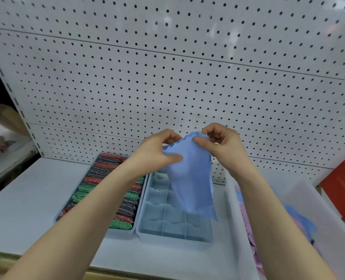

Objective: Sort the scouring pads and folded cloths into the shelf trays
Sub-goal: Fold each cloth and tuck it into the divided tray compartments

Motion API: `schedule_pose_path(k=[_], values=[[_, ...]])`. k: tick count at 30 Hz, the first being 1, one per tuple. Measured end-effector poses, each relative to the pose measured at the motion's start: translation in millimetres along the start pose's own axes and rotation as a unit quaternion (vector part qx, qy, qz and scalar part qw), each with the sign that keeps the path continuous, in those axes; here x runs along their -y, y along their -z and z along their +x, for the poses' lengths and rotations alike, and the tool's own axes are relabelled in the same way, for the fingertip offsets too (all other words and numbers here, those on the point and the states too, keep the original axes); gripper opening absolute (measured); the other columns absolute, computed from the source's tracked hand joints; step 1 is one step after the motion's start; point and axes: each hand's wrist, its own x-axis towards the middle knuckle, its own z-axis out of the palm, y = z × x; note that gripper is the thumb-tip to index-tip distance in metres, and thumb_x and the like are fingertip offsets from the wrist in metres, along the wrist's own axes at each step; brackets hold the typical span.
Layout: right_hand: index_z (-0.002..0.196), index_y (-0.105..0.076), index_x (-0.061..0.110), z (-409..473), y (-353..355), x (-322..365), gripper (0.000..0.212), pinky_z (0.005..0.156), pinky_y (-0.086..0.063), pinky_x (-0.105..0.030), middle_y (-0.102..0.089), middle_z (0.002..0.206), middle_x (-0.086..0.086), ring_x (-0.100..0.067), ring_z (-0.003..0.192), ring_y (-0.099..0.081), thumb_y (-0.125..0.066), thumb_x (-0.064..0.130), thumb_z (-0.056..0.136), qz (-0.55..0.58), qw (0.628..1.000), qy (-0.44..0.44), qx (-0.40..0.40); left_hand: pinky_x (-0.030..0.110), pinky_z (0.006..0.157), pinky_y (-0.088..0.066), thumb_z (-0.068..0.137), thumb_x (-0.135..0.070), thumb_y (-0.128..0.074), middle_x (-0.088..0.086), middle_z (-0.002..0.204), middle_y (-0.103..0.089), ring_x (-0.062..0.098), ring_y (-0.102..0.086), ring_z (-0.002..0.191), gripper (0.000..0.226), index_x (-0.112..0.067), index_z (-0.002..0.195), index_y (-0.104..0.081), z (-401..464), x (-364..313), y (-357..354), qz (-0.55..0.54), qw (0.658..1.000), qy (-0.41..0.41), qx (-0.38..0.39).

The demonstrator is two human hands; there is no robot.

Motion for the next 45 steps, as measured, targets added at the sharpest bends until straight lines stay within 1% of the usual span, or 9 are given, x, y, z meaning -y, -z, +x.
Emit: schedule_pose_path(k=[5,9,15,20,27,31,37,41,45], values=[[0.112,-0.061,0.043,-3,10,4,0.052,0.064,-0.045,-0.016,-0.067,0.099,0.013,-0.010,0.072,-0.047,-0.082,0.016,0.074,-0.067,0.991,-0.023,0.114,0.040,0.075,-0.053,0.076,-0.023,-0.070,0.003,0.083,-0.072,0.014,-0.061,0.076,0.009,-0.031,0.080,-0.073,0,-2,7,-0.061,0.996,-0.033,-0.053],[0.082,-0.071,0.027,-1,4,4,0.012,0.054,-0.032,-0.018,-0.059,0.071,0.020,-0.013,0.058,-0.030,-0.080,0.022,0.075,-0.139,0.987,-0.016,0.081,0.053,0.079,-0.055,0.079,-0.021,-0.075,0.007,0.089,-0.073,0.036,-0.067,0.086,0.012,-0.033,0.082,-0.074,1,-10,8,-0.044,0.994,-0.037,-0.088],[0.078,-0.064,0.022,-1,6,3,0.019,0.054,-0.034,-0.011,-0.058,0.074,0.019,0.002,0.054,-0.045,-0.083,0.023,0.075,-0.141,0.987,-0.026,0.067,0.052,0.080,-0.056,0.081,-0.014,-0.077,0.009,0.088,-0.074,0.035,-0.068,0.089,0.010,-0.023,0.083,-0.073,-1,-8,11,-0.070,0.990,-0.024,-0.123],[0.085,-0.069,0.018,3,8,4,0.015,0.064,-0.043,-0.017,-0.064,0.073,0.005,-0.009,0.064,-0.049,-0.080,0.011,0.078,-0.081,0.993,-0.021,0.083,0.051,0.078,-0.055,0.081,-0.015,-0.077,0.008,0.085,-0.074,0.033,-0.069,0.086,0.010,-0.024,0.078,-0.073,1,-5,11,-0.086,0.988,-0.024,-0.126],[0.076,-0.064,0.022,6,11,9,0.022,0.056,-0.037,-0.008,-0.061,0.072,0.017,0.001,0.055,-0.049,-0.086,0.022,0.071,-0.107,0.990,-0.007,0.095,0.050,0.075,-0.055,0.081,-0.017,-0.078,0.014,0.083,-0.071,0.019,-0.064,0.074,0.009,-0.019,0.075,-0.071,4,0,13,-0.099,0.988,-0.028,-0.118],[0.070,-0.065,0.018,8,8,8,0.019,0.056,-0.038,-0.017,-0.060,0.066,-0.001,-0.009,0.058,-0.045,-0.083,0.018,0.074,-0.114,0.987,-0.016,0.112,0.052,0.073,-0.055,0.082,-0.017,-0.078,0.017,0.085,-0.071,0.030,-0.066,0.076,0.006,-0.014,0.081,-0.072,7,1,12,-0.109,0.986,-0.041,-0.118],[0.074,-0.071,0.018,11,12,3,0.011,0.065,-0.046,-0.015,-0.071,0.080,0.007,-0.004,0.069,-0.060,-0.082,0.018,0.076,-0.125,0.990,-0.022,0.058,0.033,0.081,-0.056,0.085,-0.021,-0.073,-0.008,0.086,-0.076,0.009,-0.071,0.083,0.006,-0.027,0.084,-0.075,12,16,13,-0.084,0.993,0.002,-0.088],[0.074,-0.066,0.020,13,18,7,0.017,0.058,-0.043,-0.017,-0.063,0.067,0.009,-0.011,0.060,-0.048,-0.081,0.012,0.077,-0.066,0.995,-0.028,0.074,0.047,0.094,-0.054,0.091,-0.027,-0.065,0.001,0.086,-0.076,0.022,-0.071,0.090,0.004,-0.023,0.091,-0.068,13,16,10,-0.133,0.988,0.002,-0.081],[0.074,-0.069,0.023,13,22,12,0.014,0.052,-0.040,-0.016,-0.060,0.066,0.009,-0.008,0.054,-0.046,-0.080,0.016,0.080,-0.011,0.995,-0.040,0.094,0.042,0.084,-0.057,0.083,-0.039,-0.065,0.008,0.081,-0.074,0.020,-0.069,0.082,0.012,-0.030,0.090,-0.067,13,14,9,-0.205,0.975,-0.035,-0.085]])
